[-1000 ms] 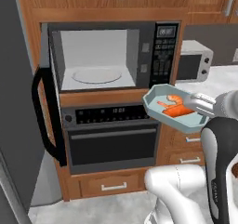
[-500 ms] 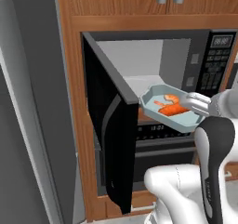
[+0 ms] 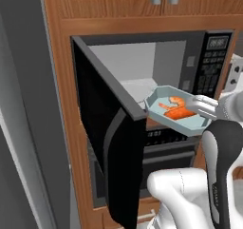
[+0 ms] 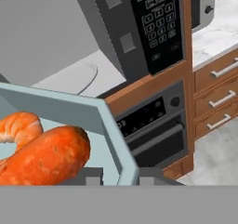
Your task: Place the tupperware containing the shrimp and carrot meal in the microwave. Close the microwave door and press the start button to reheat the meal.
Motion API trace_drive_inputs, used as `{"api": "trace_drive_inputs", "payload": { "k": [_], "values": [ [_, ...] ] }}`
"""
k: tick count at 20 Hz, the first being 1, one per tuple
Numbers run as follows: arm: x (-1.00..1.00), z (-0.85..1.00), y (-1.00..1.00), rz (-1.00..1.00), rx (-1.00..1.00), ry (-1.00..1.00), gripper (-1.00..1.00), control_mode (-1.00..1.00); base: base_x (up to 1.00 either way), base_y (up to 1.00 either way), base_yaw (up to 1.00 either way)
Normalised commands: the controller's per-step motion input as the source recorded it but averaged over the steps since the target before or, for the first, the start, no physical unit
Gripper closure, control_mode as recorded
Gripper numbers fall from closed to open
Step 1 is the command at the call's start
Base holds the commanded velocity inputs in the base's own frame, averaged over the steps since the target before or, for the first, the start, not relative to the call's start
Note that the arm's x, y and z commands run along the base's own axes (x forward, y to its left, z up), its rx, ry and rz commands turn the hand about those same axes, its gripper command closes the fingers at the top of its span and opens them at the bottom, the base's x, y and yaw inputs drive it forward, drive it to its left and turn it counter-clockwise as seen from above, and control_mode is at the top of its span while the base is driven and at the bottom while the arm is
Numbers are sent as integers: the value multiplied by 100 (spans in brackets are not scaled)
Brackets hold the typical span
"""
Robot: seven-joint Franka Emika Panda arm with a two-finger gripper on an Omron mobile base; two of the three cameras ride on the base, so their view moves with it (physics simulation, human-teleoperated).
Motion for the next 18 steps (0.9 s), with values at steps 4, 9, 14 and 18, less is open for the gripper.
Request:
{"api": "trace_drive_inputs", "payload": {
  "k": [4,9,14,18],
  "values": [
    [0,0,0,0,0,0,100,100,49,0,-9],
    [0,0,0,0,0,0,100,100,54,0,-6],
    [0,0,0,0,0,0,100,100,55,0,-3],
    [22,-1,0,0,1,0,100,-100,20,0,0]
  ]
}}
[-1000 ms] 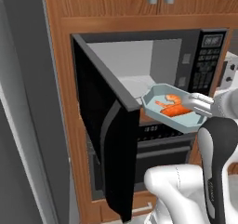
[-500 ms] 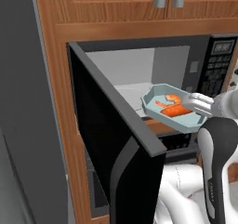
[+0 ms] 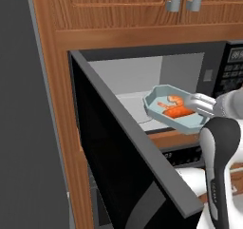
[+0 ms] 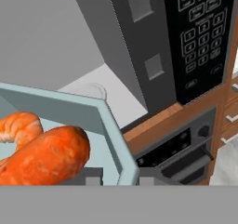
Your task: Place the tupperware containing the shrimp and carrot meal in the microwave. Close the microwave door and press the start button to reheat the meal.
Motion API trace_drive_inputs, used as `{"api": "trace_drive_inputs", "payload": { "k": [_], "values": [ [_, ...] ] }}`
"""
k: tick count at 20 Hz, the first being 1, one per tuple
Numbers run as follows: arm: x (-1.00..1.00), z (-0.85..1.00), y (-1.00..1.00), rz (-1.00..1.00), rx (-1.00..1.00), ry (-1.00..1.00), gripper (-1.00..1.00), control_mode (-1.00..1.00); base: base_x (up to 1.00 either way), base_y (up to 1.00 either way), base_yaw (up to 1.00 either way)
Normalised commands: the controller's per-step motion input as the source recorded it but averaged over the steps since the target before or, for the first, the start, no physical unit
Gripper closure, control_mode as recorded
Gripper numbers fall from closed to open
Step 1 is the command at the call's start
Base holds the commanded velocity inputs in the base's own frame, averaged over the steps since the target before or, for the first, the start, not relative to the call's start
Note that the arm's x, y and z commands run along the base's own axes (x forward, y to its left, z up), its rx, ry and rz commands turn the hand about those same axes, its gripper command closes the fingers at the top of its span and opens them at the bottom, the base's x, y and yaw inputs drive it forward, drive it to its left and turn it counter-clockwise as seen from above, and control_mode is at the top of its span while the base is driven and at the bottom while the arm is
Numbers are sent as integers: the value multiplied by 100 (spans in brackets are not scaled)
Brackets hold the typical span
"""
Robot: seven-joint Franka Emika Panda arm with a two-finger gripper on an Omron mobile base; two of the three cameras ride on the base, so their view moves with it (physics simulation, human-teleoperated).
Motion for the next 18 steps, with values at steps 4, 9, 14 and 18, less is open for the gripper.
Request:
{"api": "trace_drive_inputs", "payload": {
  "k": [4,9,14,18],
  "values": [
    [84,-26,18,-5,10,0,100,-100,0,0,0],
    [100,-26,31,-3,21,11,100,-100,0,0,0],
    [49,-44,41,0,1,10,100,-100,0,0,0],
    [11,-49,27,0,-4,13,100,-100,0,0,0]
  ]
}}
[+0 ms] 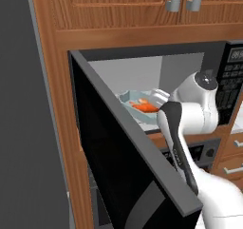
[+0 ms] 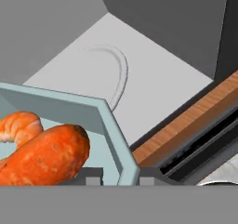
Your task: Place the tupperware containing the shrimp and carrot meal in the microwave. Close the microwave door and press the start button to reheat the meal.
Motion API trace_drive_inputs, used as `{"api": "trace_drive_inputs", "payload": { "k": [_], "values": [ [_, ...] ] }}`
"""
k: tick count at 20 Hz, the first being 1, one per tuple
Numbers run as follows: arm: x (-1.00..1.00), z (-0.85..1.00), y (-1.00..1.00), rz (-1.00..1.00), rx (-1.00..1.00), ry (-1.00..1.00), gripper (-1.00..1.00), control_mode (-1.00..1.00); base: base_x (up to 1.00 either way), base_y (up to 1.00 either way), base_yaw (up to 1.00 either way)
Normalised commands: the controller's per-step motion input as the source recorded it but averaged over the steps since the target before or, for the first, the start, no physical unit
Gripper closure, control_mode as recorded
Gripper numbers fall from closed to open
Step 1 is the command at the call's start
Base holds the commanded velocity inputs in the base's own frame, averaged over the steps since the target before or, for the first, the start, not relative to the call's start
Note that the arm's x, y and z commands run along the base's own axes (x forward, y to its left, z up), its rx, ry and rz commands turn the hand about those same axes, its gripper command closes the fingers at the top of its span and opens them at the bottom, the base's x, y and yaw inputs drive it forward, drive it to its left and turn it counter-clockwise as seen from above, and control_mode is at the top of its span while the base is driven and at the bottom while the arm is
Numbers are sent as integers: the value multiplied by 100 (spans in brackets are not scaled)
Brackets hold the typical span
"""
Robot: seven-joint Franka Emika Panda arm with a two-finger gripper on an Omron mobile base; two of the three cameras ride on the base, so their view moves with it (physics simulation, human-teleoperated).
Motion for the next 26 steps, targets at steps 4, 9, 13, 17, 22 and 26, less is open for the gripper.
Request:
{"api": "trace_drive_inputs", "payload": {
  "k": [4,9,13,17,22,26],
  "values": [
    [52,-27,11,-2,-2,6,100,-100,0,0,0],
    [89,-6,2,-10,-1,4,100,-100,0,0,0],
    [66,-54,6,-5,-6,6,100,-100,0,0,0],
    [60,-25,13,-4,-3,1,100,-100,0,0,0],
    [62,-37,17,-4,-10,2,100,-100,0,0,0],
    [55,-55,22,-1,-14,5,100,-100,0,0,0]
  ]
}}
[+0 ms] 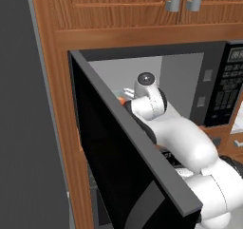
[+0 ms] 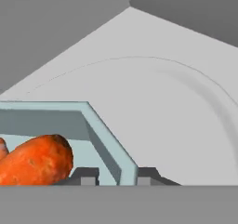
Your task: Place the tupperware containing the shrimp and carrot meal in the microwave. Close the microwave door and press the start button to reheat the meal.
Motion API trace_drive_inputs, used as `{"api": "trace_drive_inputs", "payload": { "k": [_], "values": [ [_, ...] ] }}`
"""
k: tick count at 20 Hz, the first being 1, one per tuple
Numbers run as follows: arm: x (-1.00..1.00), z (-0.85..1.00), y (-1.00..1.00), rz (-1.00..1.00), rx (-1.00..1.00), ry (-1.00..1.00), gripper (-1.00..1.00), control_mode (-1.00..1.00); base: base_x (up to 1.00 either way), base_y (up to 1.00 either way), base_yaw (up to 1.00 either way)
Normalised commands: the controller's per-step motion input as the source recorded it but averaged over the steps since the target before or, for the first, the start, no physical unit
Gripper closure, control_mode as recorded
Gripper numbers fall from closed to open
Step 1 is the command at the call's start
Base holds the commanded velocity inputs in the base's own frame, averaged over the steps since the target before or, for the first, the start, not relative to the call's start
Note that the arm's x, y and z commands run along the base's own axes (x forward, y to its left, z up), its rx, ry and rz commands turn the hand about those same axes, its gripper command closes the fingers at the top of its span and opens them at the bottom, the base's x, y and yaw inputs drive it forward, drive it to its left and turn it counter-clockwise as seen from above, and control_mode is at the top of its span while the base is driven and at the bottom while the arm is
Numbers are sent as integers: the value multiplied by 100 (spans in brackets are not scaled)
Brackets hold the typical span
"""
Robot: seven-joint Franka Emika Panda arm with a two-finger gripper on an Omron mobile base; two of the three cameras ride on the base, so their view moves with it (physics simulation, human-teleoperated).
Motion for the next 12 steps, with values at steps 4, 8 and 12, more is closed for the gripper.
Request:
{"api": "trace_drive_inputs", "payload": {
  "k": [4,8,12],
  "values": [
    [21,-7,3,0,-2,1,100,-100,0,0,0],
    [-31,-1,0,0,0,-1,-100,-100,0,0,0],
    [-67,0,0,0,0,-16,-100,-100,0,0,0]
  ]
}}
